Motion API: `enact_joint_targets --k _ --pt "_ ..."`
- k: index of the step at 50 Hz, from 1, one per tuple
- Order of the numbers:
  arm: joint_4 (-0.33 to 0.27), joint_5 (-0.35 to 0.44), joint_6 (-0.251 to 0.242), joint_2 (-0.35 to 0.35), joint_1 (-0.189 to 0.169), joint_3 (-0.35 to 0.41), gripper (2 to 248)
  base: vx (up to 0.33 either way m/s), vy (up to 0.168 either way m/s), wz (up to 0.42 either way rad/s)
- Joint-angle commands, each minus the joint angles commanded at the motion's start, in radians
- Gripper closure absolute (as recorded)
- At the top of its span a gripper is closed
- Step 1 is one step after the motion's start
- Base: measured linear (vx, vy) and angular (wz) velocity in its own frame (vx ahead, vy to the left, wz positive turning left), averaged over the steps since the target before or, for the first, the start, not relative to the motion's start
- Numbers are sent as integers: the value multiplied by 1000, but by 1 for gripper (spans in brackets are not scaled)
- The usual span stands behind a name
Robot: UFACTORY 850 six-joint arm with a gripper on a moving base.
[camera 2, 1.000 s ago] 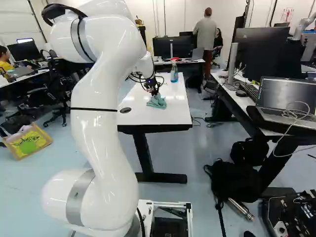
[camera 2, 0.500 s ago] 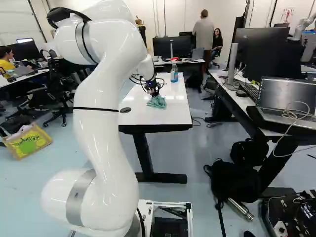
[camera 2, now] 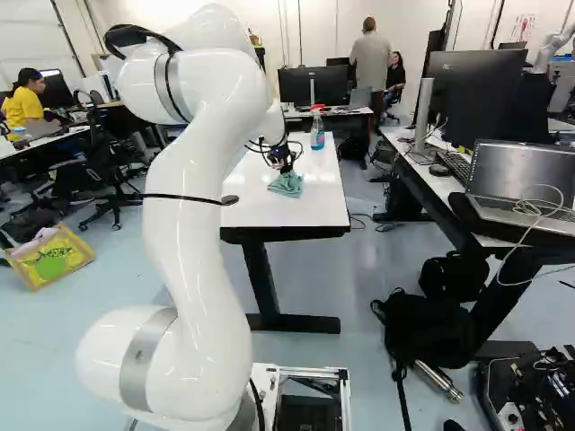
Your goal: Clean the table with the green towel
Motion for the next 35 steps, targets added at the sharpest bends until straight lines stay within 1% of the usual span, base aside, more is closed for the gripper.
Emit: enact_joint_targets --k 11,20,27,35 --pt "0 0 0 -48 -3 -70 226 0 0 0" --pt "0 0 0 -76 10 -110 226 0 0 0" --pt "0 0 0 -71 25 -104 226 0 0 0" --pt "0 0 0 -46 38 -68 226 0 0 0"
